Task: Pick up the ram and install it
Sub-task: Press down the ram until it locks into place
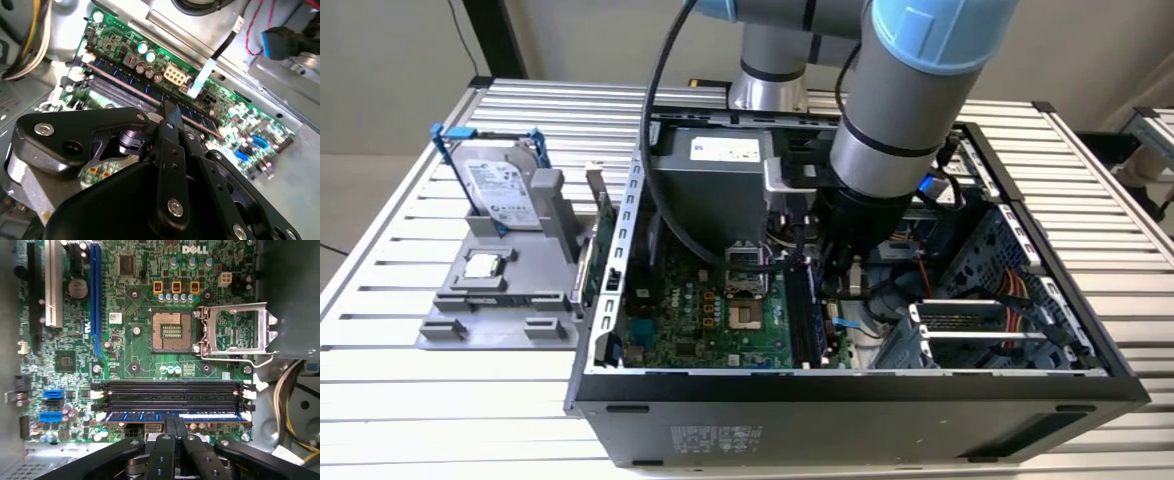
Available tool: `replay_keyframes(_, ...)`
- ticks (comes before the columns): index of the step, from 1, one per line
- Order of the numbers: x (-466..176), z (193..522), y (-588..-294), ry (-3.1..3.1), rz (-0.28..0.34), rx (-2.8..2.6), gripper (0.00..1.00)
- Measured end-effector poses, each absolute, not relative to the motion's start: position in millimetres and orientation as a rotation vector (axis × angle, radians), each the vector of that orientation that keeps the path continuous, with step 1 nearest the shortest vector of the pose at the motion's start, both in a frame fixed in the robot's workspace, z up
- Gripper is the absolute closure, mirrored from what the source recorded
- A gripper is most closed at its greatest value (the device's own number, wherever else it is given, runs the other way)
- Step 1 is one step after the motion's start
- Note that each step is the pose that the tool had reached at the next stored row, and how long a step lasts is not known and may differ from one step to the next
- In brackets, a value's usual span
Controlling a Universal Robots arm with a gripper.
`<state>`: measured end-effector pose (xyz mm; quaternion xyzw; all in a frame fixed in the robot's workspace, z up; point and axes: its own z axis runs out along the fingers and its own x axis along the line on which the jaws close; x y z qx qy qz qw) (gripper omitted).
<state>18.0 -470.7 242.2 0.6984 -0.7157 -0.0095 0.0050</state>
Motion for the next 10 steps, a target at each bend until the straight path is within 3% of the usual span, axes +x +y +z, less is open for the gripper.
replay_keyframes(10, 18.0, 254.8, -470.7, -2.241, -0.031, 2.187, 1.00)
